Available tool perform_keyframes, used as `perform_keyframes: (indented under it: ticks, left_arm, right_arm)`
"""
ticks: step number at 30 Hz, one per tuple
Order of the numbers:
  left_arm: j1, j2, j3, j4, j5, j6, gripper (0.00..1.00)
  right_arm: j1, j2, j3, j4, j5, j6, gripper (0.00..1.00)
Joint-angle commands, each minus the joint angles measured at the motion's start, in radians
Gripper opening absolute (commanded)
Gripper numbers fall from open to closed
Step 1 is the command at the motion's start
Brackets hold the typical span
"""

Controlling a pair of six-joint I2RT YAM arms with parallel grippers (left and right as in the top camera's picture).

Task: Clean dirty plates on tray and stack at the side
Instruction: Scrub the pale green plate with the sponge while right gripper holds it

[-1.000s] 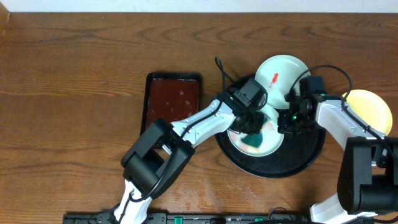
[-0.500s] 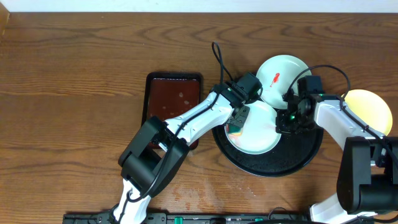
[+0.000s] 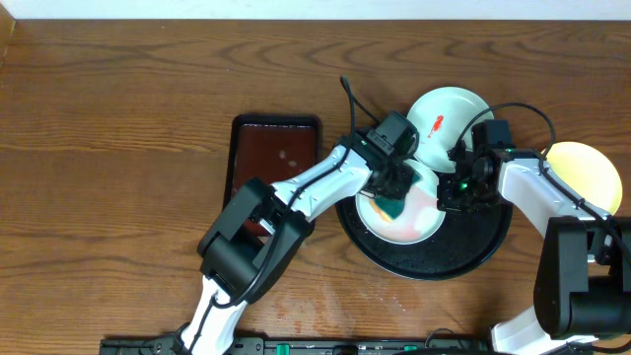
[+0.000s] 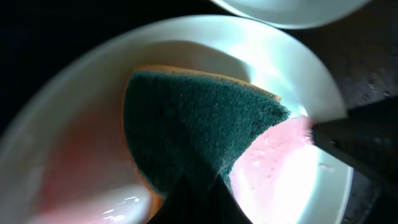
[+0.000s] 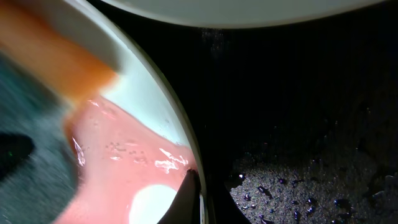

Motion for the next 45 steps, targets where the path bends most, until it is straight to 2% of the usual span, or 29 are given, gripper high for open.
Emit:
perform_keyframes:
  ticks: [1,5,7,14,17,19,26,29,32,36,38,42,45]
  left_arm:
    - [-0.081,0.05,-0.018,-0.001,0.14,0.014,0.07]
    - [-0.081,0.05,-0.018,-0.005,0.129,0.032,0.08]
    - [-0.072,0.05,-0.018,-0.025,0.052,0.033,0.08]
    - [-0.019,0.049,-0.018,-0.172,-0.525,0.02,0.07]
    - [0.004,0.049,-0.018,-0.217,-0.672,0.021,0.07]
    - [0.016,0.048,-0.018,-0.232,-0.706,0.021,0.08]
    - [0.024,0.048,-0.011,-0.234,-0.713,0.004,0.07]
    - [0.024,0.048,-0.01,-0.239,-0.62,-0.001,0.07]
    - [0.027,0.048,-0.002,-0.278,-0.694,-0.071,0.07]
    - [0.027,0.048,0.034,-0.336,-0.79,-0.07,0.07]
    - [0.027,0.048,0.049,-0.345,-0.78,-0.07,0.07]
    - [0.027,0.053,0.051,-0.311,-0.603,-0.07,0.07]
    - [0.026,0.073,0.049,-0.25,-0.367,-0.07,0.07]
  right_arm:
    - [0.023,0.032,-0.01,0.003,0.02,0.007,0.01]
    - [0.023,0.032,-0.01,0.002,0.02,0.007,0.01]
    - [0.023,0.032,-0.01,0.002,0.02,0.007,0.01]
    - [0.023,0.032,-0.01,0.002,0.019,0.007,0.01]
    - [0.023,0.032,-0.01,0.003,0.019,0.007,0.01]
    - [0.023,0.032,-0.01,0.003,0.02,0.007,0.01]
    - [0.023,0.032,-0.01,0.001,0.019,0.007,0.01]
    - [0.023,0.032,-0.01,0.002,0.02,0.007,0.01]
    - [0.023,0.032,-0.01,-0.002,0.02,0.007,0.01]
    - [0.023,0.032,-0.01,-0.002,0.02,0.007,0.01]
    - [0.023,0.032,-0.01,-0.001,0.02,0.007,0.01]
    - [0.023,0.032,-0.01,-0.001,0.02,0.007,0.01]
    - [0.023,0.032,-0.01,-0.001,0.02,0.007,0.01]
